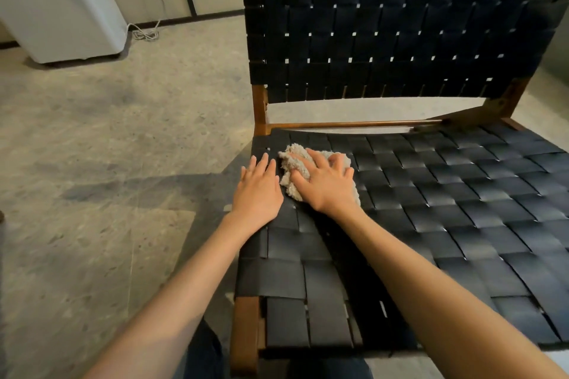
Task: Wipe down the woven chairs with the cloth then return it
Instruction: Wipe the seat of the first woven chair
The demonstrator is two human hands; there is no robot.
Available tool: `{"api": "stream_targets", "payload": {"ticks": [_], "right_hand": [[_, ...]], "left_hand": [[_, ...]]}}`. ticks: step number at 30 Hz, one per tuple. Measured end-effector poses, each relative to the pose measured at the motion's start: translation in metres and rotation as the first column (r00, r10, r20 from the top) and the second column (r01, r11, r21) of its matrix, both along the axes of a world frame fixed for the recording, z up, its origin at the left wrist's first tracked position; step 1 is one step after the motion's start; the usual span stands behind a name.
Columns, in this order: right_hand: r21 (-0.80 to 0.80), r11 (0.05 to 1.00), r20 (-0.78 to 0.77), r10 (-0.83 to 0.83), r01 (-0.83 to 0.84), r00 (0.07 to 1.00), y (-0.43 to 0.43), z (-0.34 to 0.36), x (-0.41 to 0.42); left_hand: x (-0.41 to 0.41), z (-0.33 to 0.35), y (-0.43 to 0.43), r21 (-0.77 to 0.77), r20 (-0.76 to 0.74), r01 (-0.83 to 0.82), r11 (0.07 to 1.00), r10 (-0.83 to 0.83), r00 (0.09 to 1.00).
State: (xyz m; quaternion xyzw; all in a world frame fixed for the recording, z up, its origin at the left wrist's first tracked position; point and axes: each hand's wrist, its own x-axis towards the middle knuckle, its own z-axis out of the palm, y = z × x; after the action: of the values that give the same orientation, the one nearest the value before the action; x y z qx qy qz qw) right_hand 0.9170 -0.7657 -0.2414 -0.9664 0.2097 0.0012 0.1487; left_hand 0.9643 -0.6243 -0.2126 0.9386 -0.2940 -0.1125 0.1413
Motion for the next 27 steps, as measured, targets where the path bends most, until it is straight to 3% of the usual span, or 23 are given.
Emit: {"api": "stream_targets", "payload": {"ticks": [11, 17, 27], "right_hand": [[-0.021, 0.999, 0.074, 0.048, -0.047, 0.996, -0.054, -0.025, 0.091], [-0.071, 0.996, 0.041, -0.054, 0.057, 0.998, -0.101, -0.028, 0.078], [-0.015, 1.000, -0.006, 0.013, -0.013, 1.000, -0.081, -0.012, 0.030]], "left_hand": [[0.026, -0.020, -0.039, 0.206, 0.201, -0.047, 0.977, 0.005, 0.980], [0.028, -0.020, -0.044, 0.216, 0.194, 0.011, 0.976, -0.054, 0.979], [0.024, -0.016, -0.044, 0.209, 0.162, 0.033, 0.977, -0.068, 0.984]]}}
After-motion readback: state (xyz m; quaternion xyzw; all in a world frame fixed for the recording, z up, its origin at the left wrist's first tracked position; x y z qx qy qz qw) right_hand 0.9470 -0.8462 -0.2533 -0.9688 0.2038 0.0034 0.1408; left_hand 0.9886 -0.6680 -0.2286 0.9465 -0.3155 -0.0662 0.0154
